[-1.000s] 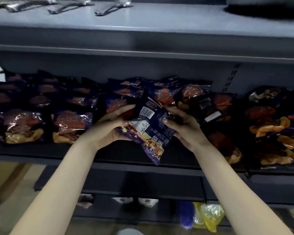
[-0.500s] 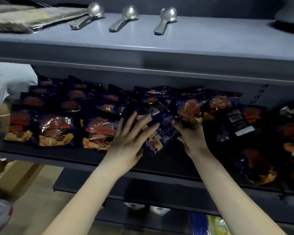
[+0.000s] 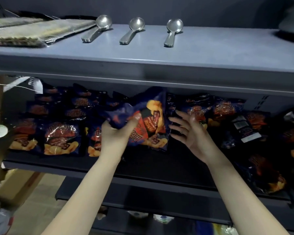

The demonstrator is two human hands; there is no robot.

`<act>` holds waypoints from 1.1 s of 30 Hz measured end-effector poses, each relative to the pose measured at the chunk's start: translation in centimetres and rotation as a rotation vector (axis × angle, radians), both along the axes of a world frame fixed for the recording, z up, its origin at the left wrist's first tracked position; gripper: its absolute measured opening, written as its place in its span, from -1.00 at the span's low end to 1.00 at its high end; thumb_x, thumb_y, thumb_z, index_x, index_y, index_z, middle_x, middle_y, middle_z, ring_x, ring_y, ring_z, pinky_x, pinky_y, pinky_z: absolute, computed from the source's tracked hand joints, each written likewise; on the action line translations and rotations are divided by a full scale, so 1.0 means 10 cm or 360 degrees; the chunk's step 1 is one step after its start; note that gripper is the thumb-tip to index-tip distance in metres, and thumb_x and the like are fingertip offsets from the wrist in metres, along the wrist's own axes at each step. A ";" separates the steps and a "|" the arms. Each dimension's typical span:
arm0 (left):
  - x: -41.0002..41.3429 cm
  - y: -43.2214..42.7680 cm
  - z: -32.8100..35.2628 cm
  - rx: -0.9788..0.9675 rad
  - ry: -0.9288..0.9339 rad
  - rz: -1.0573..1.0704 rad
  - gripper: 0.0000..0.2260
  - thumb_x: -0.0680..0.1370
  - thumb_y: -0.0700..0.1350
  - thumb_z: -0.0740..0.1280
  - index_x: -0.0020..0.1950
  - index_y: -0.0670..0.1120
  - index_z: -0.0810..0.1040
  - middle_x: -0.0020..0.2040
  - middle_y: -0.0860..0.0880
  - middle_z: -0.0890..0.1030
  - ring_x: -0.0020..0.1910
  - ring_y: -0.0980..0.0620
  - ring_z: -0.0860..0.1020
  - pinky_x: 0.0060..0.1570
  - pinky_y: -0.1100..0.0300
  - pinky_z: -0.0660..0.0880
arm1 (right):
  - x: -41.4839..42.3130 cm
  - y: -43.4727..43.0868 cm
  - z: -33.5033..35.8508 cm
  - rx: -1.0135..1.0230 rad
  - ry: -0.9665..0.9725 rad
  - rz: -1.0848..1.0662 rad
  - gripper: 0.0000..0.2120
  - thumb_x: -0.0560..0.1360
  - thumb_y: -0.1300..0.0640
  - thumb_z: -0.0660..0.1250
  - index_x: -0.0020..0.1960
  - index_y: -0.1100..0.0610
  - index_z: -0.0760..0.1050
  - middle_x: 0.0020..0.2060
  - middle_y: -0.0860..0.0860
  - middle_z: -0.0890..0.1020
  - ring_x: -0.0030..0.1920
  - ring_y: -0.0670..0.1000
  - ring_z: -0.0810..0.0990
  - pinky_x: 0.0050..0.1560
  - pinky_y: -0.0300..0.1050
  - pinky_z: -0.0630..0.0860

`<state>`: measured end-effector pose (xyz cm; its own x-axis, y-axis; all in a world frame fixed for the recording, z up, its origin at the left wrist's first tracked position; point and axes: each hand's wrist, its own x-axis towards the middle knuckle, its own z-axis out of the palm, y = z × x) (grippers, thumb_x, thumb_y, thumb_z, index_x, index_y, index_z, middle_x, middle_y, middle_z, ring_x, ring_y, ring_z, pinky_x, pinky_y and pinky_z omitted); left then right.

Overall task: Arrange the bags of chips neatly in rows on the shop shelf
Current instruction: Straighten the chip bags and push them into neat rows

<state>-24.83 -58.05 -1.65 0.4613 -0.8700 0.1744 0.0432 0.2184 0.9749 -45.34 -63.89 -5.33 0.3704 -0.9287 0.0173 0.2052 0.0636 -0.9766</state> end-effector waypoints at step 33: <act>0.13 -0.69 -0.14 0.0818 -0.2026 -0.1523 -0.31 0.39 0.13 0.45 0.43 -0.06 0.28 0.36 0.02 0.43 0.25 0.04 0.44 0.25 0.19 0.39 | 0.47 0.30 -0.62 -0.0189 0.0633 0.0209 -0.64 0.43 0.17 0.43 0.19 -0.02 0.49 0.09 -0.07 0.63 0.13 -0.19 0.57 0.13 -0.29 0.45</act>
<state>-23.57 -64.92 -3.09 -0.4358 -0.8166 -0.3785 -0.8585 0.2508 0.4474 -40.66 -60.92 -11.57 0.4846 -0.8735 -0.0469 -0.1909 -0.0532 -0.9802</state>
